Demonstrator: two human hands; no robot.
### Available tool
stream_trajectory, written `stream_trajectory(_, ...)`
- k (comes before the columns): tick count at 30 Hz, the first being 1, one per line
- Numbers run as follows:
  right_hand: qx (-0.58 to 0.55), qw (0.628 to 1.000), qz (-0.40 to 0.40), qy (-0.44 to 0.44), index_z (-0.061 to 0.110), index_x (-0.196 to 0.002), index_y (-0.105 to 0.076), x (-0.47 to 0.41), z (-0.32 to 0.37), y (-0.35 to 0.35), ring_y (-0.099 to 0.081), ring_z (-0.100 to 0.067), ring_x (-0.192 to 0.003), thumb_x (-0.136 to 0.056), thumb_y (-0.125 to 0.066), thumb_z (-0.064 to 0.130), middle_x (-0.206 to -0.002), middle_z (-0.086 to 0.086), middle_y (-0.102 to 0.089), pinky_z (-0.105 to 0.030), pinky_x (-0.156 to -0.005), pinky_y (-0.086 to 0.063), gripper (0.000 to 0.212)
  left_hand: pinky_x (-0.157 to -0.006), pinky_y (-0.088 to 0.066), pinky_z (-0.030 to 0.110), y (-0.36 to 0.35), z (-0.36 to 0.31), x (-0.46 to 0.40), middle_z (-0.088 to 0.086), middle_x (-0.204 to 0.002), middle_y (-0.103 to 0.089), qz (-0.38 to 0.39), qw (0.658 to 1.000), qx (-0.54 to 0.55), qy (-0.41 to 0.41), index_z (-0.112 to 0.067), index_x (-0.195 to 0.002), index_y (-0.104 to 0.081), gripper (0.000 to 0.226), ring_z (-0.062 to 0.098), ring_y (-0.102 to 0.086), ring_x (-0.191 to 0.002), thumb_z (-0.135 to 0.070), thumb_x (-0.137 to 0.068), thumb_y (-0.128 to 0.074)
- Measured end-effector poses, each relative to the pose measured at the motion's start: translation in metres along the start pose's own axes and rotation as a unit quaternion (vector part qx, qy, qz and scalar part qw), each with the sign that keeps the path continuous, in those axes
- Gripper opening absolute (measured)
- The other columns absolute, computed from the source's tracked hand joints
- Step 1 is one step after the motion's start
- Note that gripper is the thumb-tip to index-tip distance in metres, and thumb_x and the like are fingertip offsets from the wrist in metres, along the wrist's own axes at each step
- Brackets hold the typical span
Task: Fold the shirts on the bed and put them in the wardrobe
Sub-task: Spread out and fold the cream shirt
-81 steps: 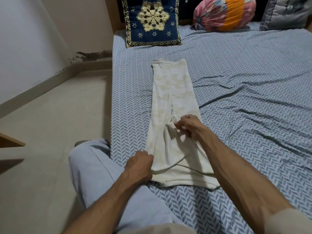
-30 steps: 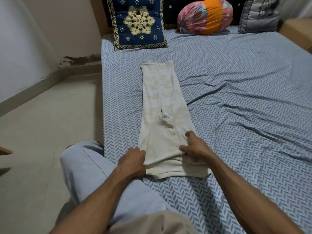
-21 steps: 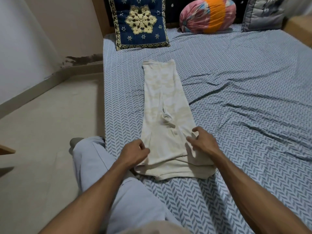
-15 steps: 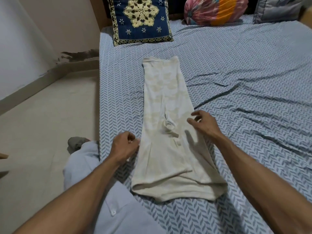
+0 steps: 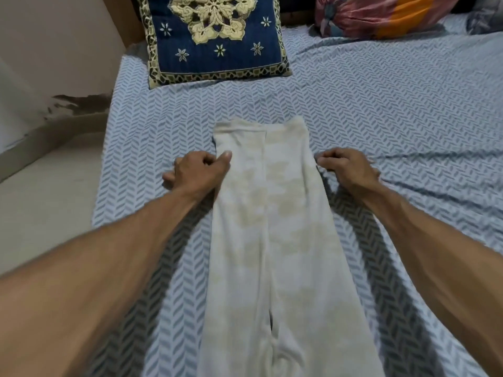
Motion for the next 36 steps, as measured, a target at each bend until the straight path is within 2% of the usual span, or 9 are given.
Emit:
stream_trajectory(4,-0.055,0.998,0.034,-0.028,0.021,-0.081,-0.076,-0.048,0.02,-0.003,-0.064,-0.014,-0.083,-0.082,-0.077,0.015,-0.08,0.007,-0.072,-0.023,-0.073,-0.048,0.006,-0.097,-0.05,0.052,-0.008,-0.021,-0.06,0.003,-0.072,-0.071,0.014,0.996,0.059,0.061,-0.026,-0.062,-0.07,0.053,0.031,-0.067,-0.089,-0.077,-0.053,-0.067)
stream_trajectory(6,-0.072,0.994,0.057,-0.058,0.014,-0.087,-0.076,-0.059,0.033,-0.003,-0.06,-0.009,-0.069,-0.082,-0.078,0.017,-0.072,0.005,-0.067,-0.015,-0.059,-0.045,0.006,-0.084,-0.051,0.037,-0.009,-0.03,-0.076,0.004,-0.097,-0.075,0.014,0.993,0.081,0.082,-0.022,-0.088,-0.078,0.03,0.031,-0.068,-0.097,-0.048,-0.073,-0.077)
stream_trajectory(9,-0.051,0.992,0.077,-0.09,0.015,-0.073,-0.073,-0.07,0.041,0.001,-0.052,-0.01,-0.056,-0.082,-0.082,0.022,-0.063,0.002,-0.061,-0.014,-0.044,-0.037,0.014,-0.082,-0.052,0.043,-0.008,-0.032,-0.101,0.015,-0.122,-0.068,-0.001,0.993,0.07,0.099,0.0,-0.122,-0.066,0.039,0.036,-0.064,-0.112,-0.024,-0.091,-0.069)
stream_trajectory(11,-0.017,0.993,0.077,-0.09,0.015,-0.066,-0.063,-0.072,0.042,0.002,-0.051,-0.008,-0.053,-0.086,-0.08,0.023,-0.062,0.001,-0.056,-0.015,-0.041,-0.034,0.027,-0.09,-0.052,0.046,-0.005,-0.031,-0.108,0.019,-0.124,-0.067,0.004,0.994,0.06,0.096,0.001,-0.123,-0.065,0.039,0.038,-0.063,-0.112,-0.026,-0.095,-0.066)
stream_trajectory(14,-0.006,0.993,0.065,-0.094,0.012,-0.066,-0.054,-0.071,0.042,0.002,-0.046,-0.008,-0.039,-0.096,-0.069,0.026,-0.054,-0.001,-0.05,-0.013,-0.034,-0.029,0.036,-0.075,-0.046,0.041,-0.001,-0.03,-0.112,0.026,-0.119,-0.066,0.012,0.995,0.053,0.083,0.003,-0.117,-0.067,0.032,0.035,-0.062,-0.092,-0.021,-0.098,-0.06)
stream_trajectory(21,0.0,0.994,0.046,-0.1,0.011,-0.068,-0.049,-0.065,0.049,0.0,-0.039,-0.018,-0.051,-0.091,-0.055,0.014,-0.053,-0.004,-0.045,-0.03,-0.055,-0.031,0.023,-0.067,-0.049,0.03,0.004,-0.025,-0.102,0.007,-0.103,-0.073,-0.04,0.986,0.143,0.08,-0.021,-0.083,-0.067,0.024,0.021,-0.06,-0.08,-0.005,-0.094,-0.053)
stream_trajectory(24,-0.018,0.994,0.059,-0.091,0.013,-0.083,-0.062,-0.067,0.049,-0.002,-0.052,-0.014,-0.067,-0.096,-0.064,0.037,-0.074,-0.002,-0.06,-0.033,-0.07,-0.039,0.028,-0.066,-0.046,0.033,0.003,-0.024,-0.099,0.003,-0.094,-0.067,-0.013,0.989,0.14,0.04,-0.019,-0.087,-0.06,0.022,0.016,-0.057,-0.077,-0.037,-0.092,-0.071)
stream_trajectory(29,-0.038,0.995,0.048,-0.083,0.016,-0.077,-0.056,-0.07,0.045,-0.004,-0.051,-0.016,-0.07,-0.092,-0.071,0.036,-0.073,-0.003,-0.06,-0.029,-0.063,-0.039,0.03,-0.064,-0.045,0.028,0.0,-0.016,-0.1,0.001,-0.072,-0.063,-0.02,0.994,0.106,0.0,-0.02,-0.077,-0.062,0.018,0.022,-0.06,-0.075,-0.024,-0.092,-0.072)
stream_trajectory(36,-0.047,0.995,0.046,-0.078,0.013,-0.075,-0.057,-0.069,0.045,-0.005,-0.049,-0.015,-0.063,-0.099,-0.06,0.035,-0.062,0.002,-0.057,-0.028,-0.063,-0.038,0.032,-0.064,-0.042,0.032,0.003,-0.021,-0.099,-0.001,-0.09,-0.061,-0.065,0.991,0.113,0.034,-0.02,-0.095,-0.057,0.016,0.019,-0.054,-0.082,-0.035,-0.096,-0.061)
Point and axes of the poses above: each hand's wrist, its own x-axis away from the middle knuckle, its own y-axis out of the back of the hand, z = x × y, the point moved 1 cm from there along -x, towards the middle knuckle
